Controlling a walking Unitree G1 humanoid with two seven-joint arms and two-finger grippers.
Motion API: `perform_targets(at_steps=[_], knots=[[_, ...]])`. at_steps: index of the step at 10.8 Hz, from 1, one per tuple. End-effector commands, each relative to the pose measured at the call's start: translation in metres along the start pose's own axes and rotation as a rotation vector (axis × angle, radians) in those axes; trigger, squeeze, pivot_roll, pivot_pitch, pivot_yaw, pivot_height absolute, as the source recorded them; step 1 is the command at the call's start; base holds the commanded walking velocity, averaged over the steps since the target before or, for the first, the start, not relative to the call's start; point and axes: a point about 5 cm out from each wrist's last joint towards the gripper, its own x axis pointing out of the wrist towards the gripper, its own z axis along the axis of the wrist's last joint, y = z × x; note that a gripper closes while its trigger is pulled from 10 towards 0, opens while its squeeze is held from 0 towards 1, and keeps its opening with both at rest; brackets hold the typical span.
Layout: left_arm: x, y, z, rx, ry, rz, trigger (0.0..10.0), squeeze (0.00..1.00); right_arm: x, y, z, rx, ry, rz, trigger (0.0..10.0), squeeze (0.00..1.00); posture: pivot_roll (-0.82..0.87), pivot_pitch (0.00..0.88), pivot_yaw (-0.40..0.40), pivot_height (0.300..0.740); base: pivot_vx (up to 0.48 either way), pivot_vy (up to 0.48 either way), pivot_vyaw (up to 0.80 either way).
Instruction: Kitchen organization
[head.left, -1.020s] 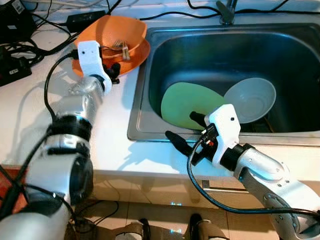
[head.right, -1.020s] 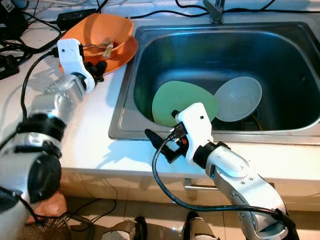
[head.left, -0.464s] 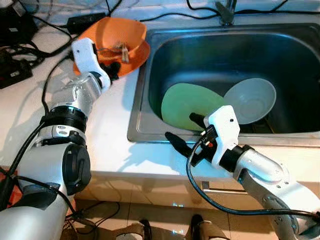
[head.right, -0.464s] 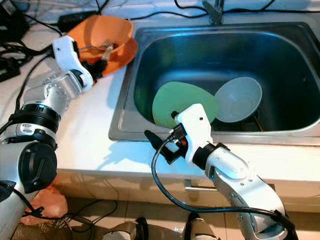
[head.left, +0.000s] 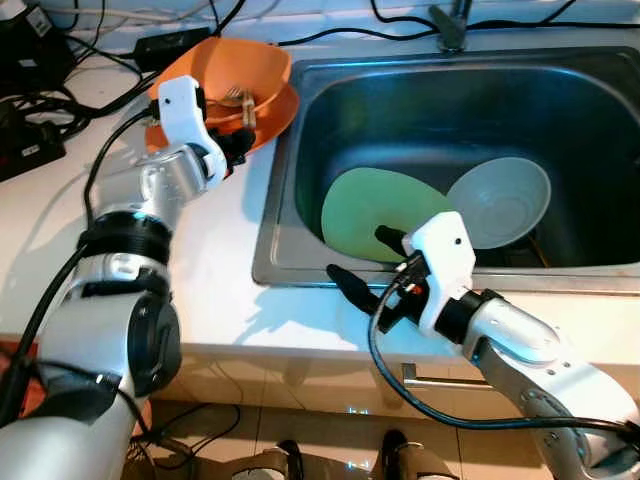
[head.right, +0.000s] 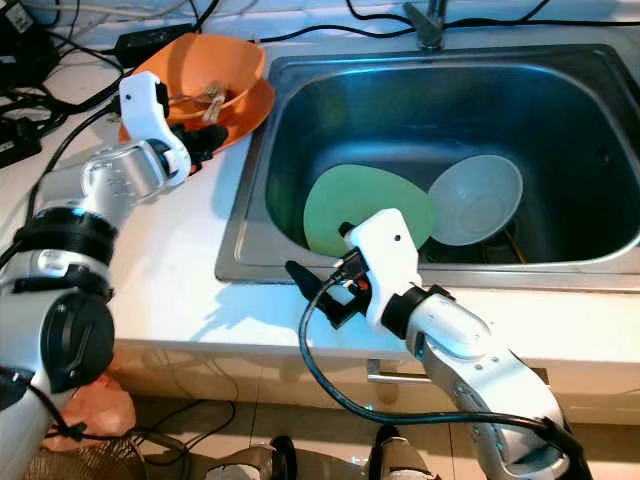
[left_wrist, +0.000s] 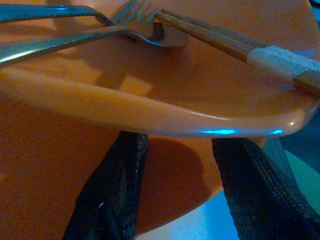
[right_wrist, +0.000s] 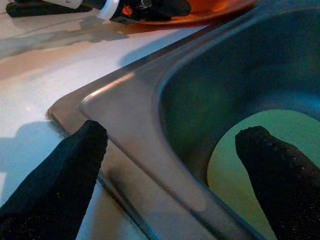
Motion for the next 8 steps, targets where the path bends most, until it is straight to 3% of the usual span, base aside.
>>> perform_targets(at_steps=[1, 4, 8], knots=[[0.000, 0.015, -0.043, -0.041, 0.189, 0.043, 10.0, 0.00, 0.003, -0.003, -0.031, 0.060, 0.147, -0.024, 10.0, 0.00, 0.05, 0.233, 0.144, 0.740, 0.000, 0.000, 0.00], [-0.019, 0.029, -0.045, -0.038, 0.219, 0.065, 10.0, 0.00, 0.007, -0.004, -0.032, 0.050, 0.142, -0.022, 10.0, 0.00, 0.08, 0.220, 0.148, 0.740, 0.000, 0.000, 0.00], [-0.051, 0.032, -0.056, -0.021, 0.243, 0.083, 10.0, 0.00, 0.012, -0.006, -0.034, 0.037, 0.133, -0.016, 10.0, 0.00, 0.11, 0.202, 0.144, 0.740, 0.000, 0.000, 0.00]])
